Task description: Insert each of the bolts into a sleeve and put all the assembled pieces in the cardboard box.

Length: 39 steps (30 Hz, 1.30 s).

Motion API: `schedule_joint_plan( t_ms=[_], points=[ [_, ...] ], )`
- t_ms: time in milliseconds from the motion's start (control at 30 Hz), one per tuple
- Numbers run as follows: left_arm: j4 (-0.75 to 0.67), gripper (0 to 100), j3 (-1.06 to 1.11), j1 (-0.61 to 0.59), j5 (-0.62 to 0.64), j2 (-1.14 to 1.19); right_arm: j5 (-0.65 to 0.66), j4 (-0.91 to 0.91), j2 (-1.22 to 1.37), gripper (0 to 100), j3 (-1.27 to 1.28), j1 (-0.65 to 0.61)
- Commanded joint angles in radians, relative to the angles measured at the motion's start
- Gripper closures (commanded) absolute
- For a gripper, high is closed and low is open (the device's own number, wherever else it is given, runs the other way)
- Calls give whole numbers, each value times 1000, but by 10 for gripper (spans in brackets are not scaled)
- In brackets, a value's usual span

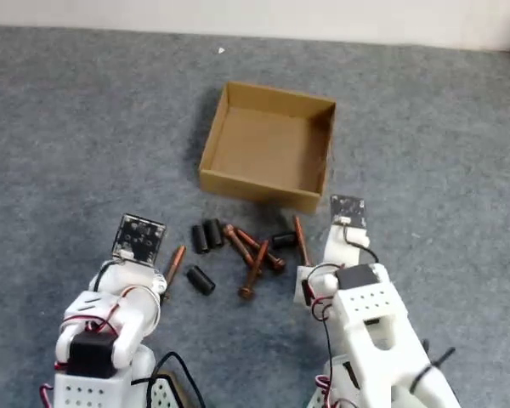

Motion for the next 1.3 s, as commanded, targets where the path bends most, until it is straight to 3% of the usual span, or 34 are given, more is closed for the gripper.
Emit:
schedule_joint_plan(
  t_ms=[0,200,400,600,800,1267],
  points=[
    [2,992,-131,-1,-269,-10,-8,45,-166,995,-50,25],
    [6,992,-213,4,-272,38,-8,50,-288,995,-25,151],
    [11,992,-395,147,-259,414,-84,47,-298,995,-33,217],
    [11,950,-638,311,-15,862,-100,47,-300,995,-36,308],
    [-21,877,-777,429,384,1158,-100,45,-300,995,-36,331],
    [-488,875,-730,443,666,1494,-100,45,-300,995,-35,346]
  ],
)
